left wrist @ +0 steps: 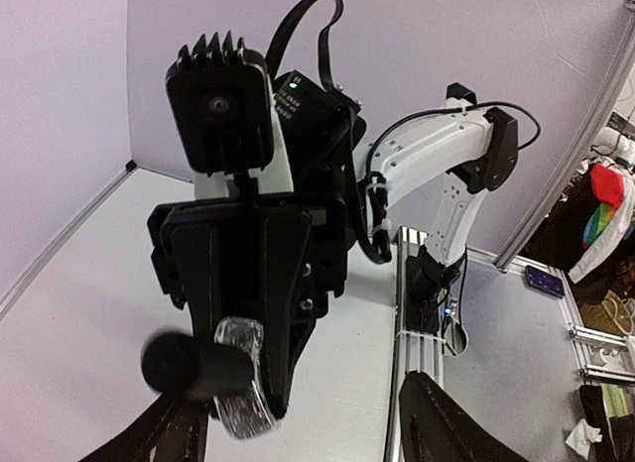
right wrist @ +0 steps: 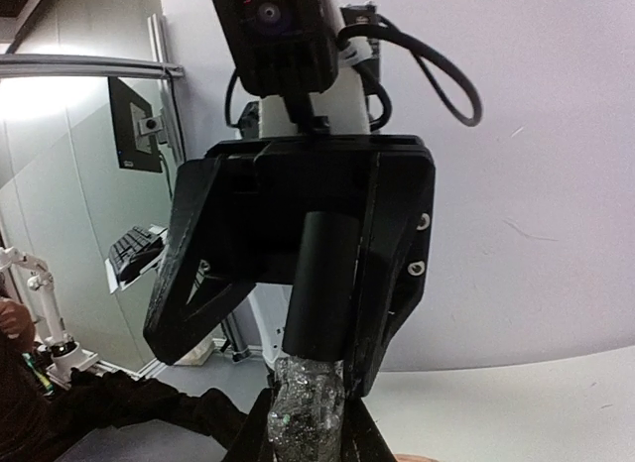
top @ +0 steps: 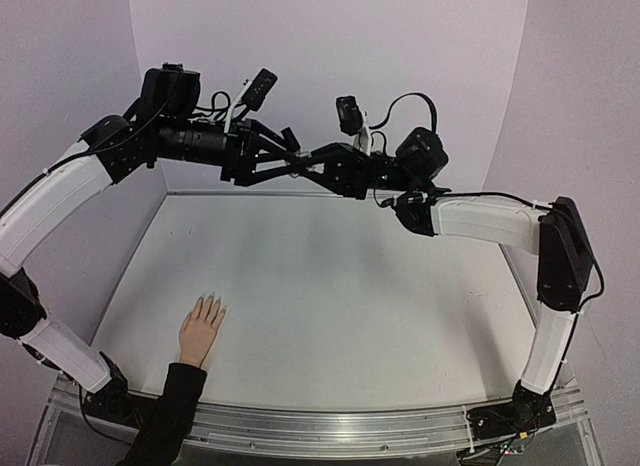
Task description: Paint the nails
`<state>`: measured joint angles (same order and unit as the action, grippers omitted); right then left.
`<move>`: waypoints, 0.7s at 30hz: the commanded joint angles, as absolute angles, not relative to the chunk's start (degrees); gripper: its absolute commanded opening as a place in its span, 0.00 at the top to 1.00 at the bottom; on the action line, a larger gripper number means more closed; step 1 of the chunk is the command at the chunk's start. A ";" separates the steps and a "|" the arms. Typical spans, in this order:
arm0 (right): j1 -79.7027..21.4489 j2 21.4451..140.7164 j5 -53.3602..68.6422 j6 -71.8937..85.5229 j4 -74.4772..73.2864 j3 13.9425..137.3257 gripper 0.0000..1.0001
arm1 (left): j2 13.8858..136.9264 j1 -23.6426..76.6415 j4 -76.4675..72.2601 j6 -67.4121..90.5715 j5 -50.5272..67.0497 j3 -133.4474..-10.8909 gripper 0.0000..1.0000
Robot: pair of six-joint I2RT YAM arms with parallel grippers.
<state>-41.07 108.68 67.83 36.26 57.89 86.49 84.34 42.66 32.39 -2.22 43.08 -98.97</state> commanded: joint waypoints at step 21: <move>-51.11 93.83 6.71 -15.80 37.94 73.43 1.00 | 83.54 42.08 7.16 36.31 15.18 -91.85 0.24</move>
